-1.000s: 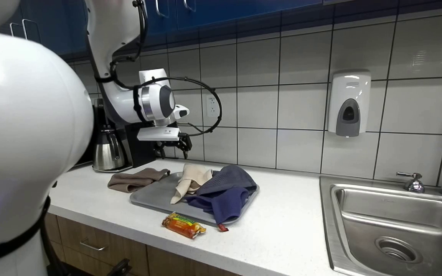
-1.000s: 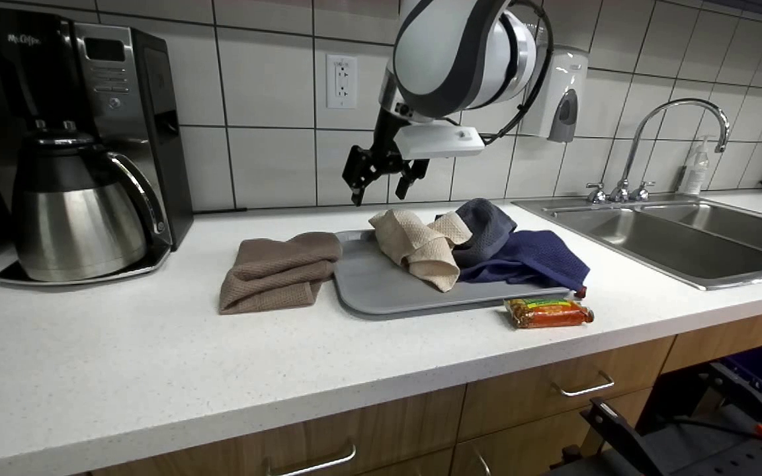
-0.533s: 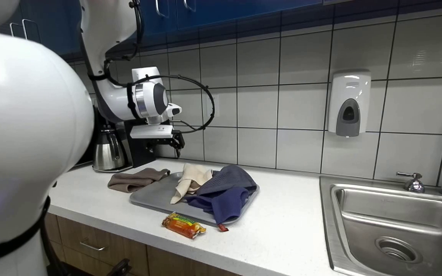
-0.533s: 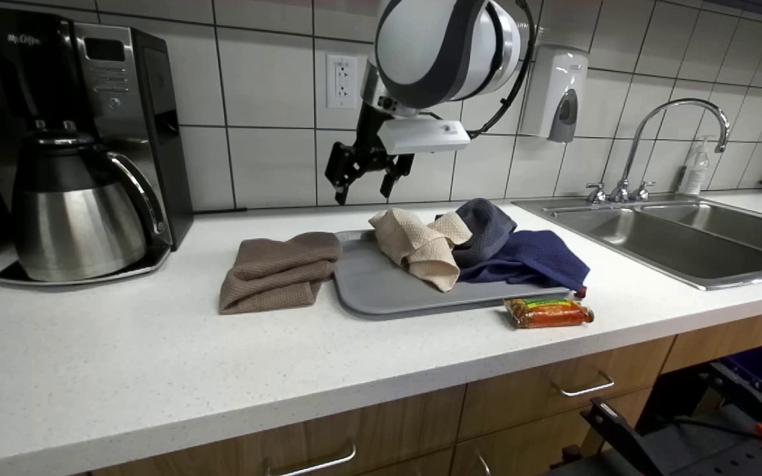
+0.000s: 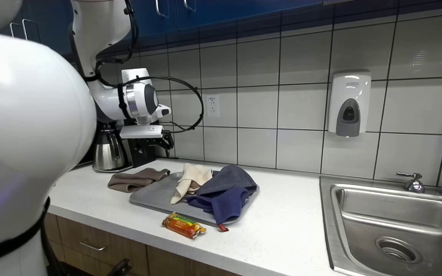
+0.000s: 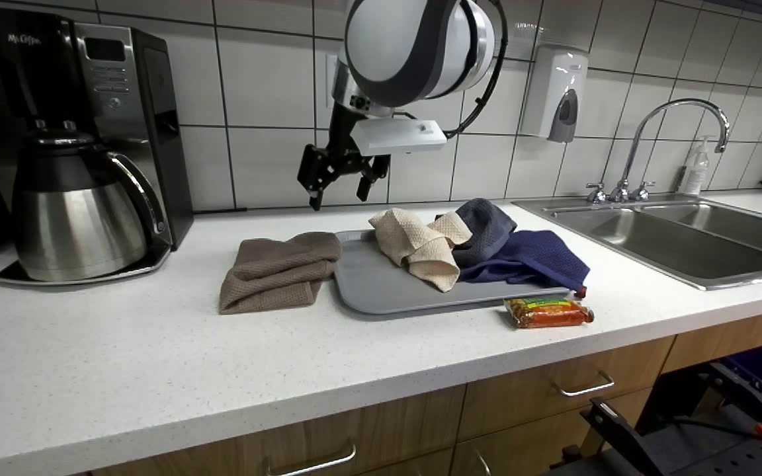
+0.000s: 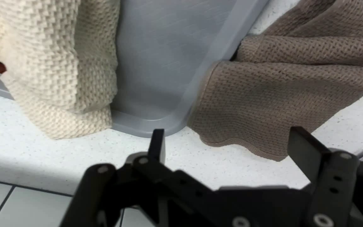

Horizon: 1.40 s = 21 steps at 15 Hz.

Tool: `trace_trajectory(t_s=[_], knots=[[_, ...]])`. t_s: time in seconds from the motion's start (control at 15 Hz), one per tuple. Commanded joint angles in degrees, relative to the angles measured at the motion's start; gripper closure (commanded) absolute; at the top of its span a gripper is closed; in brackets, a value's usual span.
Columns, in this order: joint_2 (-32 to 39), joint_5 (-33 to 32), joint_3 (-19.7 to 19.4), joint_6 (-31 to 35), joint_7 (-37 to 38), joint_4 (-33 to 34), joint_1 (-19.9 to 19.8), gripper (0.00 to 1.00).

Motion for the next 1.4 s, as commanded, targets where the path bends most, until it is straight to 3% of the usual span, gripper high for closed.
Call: trace_trajectory(t_s=[0.0, 1.33], knots=[[0.4, -0.5, 1.2, -0.1, 0.2, 0.4, -0.9, 0.00], [3.2, -1.3, 1.6, 0.2, -1.4, 3.4, -0.2, 0.00]])
